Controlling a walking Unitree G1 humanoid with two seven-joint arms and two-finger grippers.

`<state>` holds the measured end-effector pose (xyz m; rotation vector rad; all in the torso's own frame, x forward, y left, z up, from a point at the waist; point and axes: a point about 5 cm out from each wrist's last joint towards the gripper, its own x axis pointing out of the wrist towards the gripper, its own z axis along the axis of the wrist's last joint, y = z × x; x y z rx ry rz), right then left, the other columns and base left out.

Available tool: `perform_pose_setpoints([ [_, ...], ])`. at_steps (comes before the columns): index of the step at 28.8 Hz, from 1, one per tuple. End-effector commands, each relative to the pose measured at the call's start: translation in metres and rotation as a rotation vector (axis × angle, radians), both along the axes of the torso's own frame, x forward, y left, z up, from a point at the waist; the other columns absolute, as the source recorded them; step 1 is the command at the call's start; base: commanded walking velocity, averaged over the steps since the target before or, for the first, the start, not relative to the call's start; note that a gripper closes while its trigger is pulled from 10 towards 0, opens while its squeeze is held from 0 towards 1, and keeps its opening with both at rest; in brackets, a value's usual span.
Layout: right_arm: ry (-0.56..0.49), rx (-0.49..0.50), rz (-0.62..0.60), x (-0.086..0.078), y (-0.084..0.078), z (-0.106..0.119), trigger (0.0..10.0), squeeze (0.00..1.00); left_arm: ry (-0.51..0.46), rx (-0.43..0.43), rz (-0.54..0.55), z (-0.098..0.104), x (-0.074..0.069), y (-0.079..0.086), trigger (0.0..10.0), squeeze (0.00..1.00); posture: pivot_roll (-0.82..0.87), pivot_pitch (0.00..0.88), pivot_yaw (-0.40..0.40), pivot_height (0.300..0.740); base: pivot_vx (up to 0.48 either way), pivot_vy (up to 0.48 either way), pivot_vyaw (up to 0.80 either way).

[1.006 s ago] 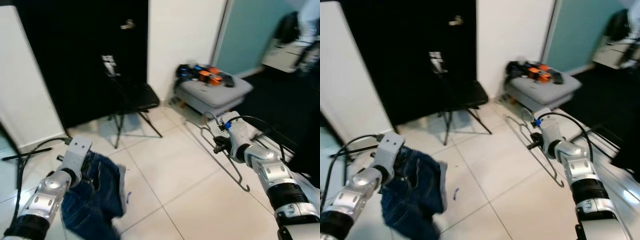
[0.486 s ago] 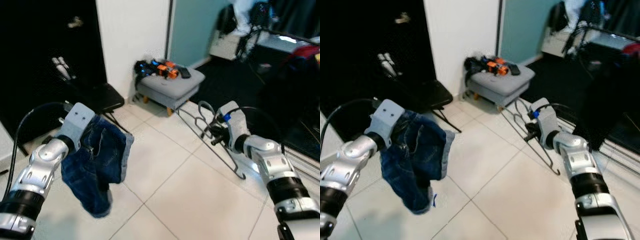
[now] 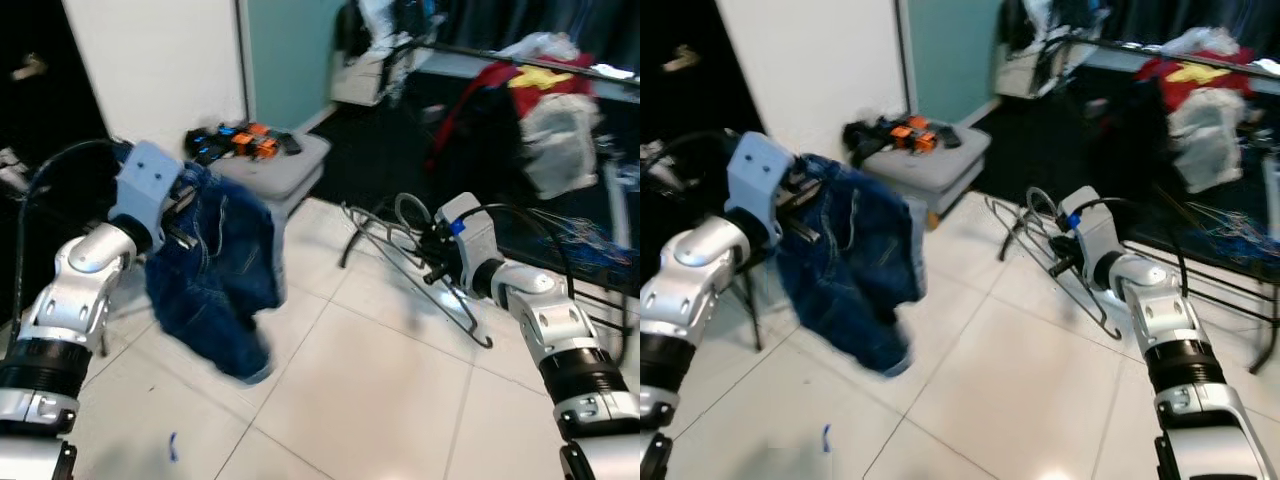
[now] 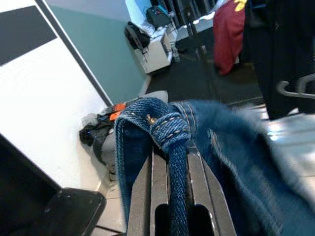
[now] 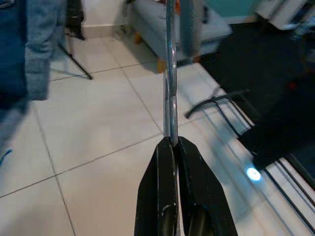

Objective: Hang hanger

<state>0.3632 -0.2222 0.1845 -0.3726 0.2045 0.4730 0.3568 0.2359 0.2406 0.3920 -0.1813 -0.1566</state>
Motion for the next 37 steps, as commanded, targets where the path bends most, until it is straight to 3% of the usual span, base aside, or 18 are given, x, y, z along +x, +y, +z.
perform_pose_setpoints([
  [1,0.007,0.011,0.018,0.0,0.004,0.001,10.0,0.0,-0.011,-0.095,0.07,0.006,0.003,0.005,10.0,0.0,-0.13,0.0,0.01,0.74,0.0,0.0,-0.79],
  [4,0.005,0.012,0.022,0.0,0.005,0.002,10.0,0.0,0.003,-0.166,0.116,0.007,0.005,0.007,10.0,0.0,-0.13,0.0,0.01,0.74,0.0,0.0,-0.79],
  [6,0.001,0.014,0.032,0.0,0.008,0.004,10.0,0.0,0.077,-0.3,0.178,0.004,0.01,0.002,10.0,0.0,-0.13,0.0,0.01,0.74,0.0,0.0,-0.79],
  [8,0.001,0.014,0.032,0.0,0.008,0.004,10.0,0.0,0.077,-0.3,0.178,0.004,0.01,0.002,10.0,0.0,-0.13,0.0,0.01,0.74,0.0,0.0,-0.79],
  [10,-0.001,0.016,0.042,0.0,0.01,0.006,10.0,0.0,0.167,-0.368,0.211,-0.001,0.012,-0.005,10.0,0.0,-0.13,0.0,0.01,0.74,0.0,0.0,-0.79],
  [14,-0.01,0.022,0.046,0.0,0.011,0.008,10.0,0.0,0.145,-0.271,0.161,0.001,0.011,-0.015,10.0,0.0,-0.13,0.0,0.011,0.74,0.0,0.0,-0.79],
  [15,-0.012,0.02,0.041,0.0,0.01,0.009,10.0,0.0,0.091,-0.164,0.118,0.004,0.009,-0.018,10.0,0.0,-0.13,0.0,0.011,0.74,0.0,0.0,0.0],
  [16,-0.012,0.02,0.041,0.0,0.01,0.009,10.0,0.0,0.091,-0.164,0.118,0.004,0.009,-0.018,10.0,0.0,-0.13,0.0,0.011,0.74,0.0,0.0,0.0],
  [18,-0.017,0.017,0.007,0.001,0.004,0.01,10.0,0.0,0.008,0.048,0.043,0.008,0.001,-0.018,10.0,0.0,-0.13,0.0,0.012,0.74,0.0,0.0,0.0],
  [19,-0.017,0.017,0.007,0.001,0.004,0.01,10.0,0.0,0.008,0.048,0.043,0.008,0.001,-0.018,10.0,0.0,-0.13,0.0,0.012,0.74,0.0,0.0,0.0],
  [20,-0.018,0.016,0.0,0.001,0.002,0.011,10.0,0.0,-0.003,0.106,0.055,0.009,-0.001,-0.012,10.0,0.0,-0.13,0.0,0.013,0.74,0.0,0.0,0.0],
  [21,-0.018,0.016,0.0,0.001,0.002,0.011,10.0,0.0,-0.003,0.106,0.055,0.009,-0.001,-0.012,10.0,0.0,-0.13,0.0,0.013,0.74,0.0,0.0,0.0],
  [25,-0.016,0.019,-0.009,0.001,0.001,0.011,10.0,0.0,-0.003,0.301,0.141,0.01,-0.004,0.01,10.0,0.0,-0.13,0.0,0.016,0.74,0.0,0.0,-0.59],
  [37,-0.031,0.038,0.011,0.0,0.004,0.013,10.0,0.0,-0.024,0.273,0.126,-0.003,-0.008,0.009,10.0,0.0,-0.13,0.0,0.015,0.74,0.0,0.0,-0.7],
])
